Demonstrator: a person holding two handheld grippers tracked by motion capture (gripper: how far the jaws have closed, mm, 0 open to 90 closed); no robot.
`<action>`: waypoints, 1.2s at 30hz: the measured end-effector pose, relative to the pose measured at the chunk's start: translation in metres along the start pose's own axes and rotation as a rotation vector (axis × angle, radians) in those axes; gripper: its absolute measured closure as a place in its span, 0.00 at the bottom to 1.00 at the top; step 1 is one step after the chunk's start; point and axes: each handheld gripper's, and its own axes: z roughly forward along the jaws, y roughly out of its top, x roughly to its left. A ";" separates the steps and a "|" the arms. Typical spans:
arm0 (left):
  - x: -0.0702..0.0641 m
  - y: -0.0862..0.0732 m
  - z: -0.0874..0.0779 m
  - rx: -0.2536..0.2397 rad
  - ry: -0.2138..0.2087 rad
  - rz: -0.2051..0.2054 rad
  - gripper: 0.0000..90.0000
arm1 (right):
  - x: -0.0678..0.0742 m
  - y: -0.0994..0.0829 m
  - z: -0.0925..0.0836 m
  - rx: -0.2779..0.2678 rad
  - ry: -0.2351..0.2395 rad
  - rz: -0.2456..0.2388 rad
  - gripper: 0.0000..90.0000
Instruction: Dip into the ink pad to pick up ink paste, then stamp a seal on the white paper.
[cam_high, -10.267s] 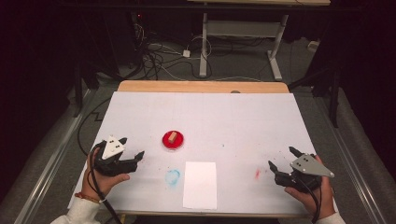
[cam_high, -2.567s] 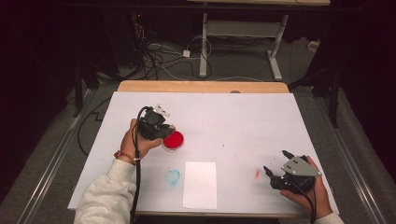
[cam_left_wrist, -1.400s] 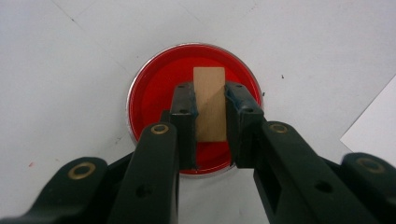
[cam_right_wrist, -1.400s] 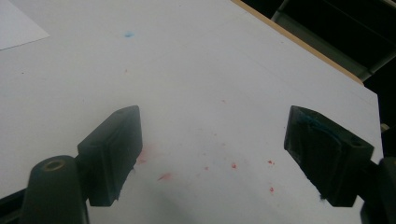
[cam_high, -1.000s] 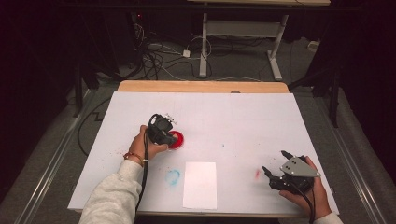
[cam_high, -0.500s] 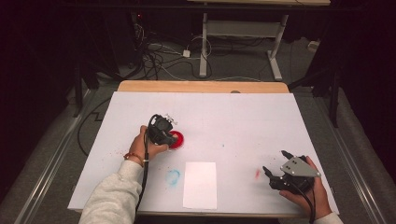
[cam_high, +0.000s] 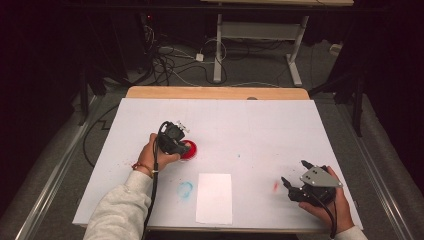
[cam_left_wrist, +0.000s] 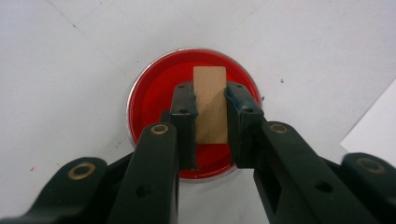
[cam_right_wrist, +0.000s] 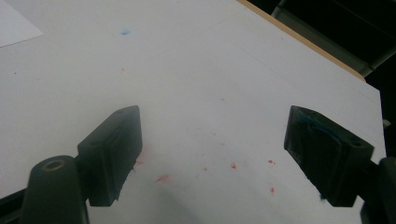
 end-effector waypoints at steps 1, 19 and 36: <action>0.000 0.000 -0.003 -0.011 -0.001 0.000 0.82 | 0.000 0.000 0.000 0.002 -0.001 -0.002 0.22; -0.013 -0.005 -0.035 -0.100 -0.010 0.045 0.82 | 0.001 0.002 -0.001 -0.013 0.003 -0.005 0.22; -0.051 -0.001 -0.049 -0.136 -0.033 0.162 0.82 | 0.003 0.003 -0.003 -0.020 0.010 -0.024 0.22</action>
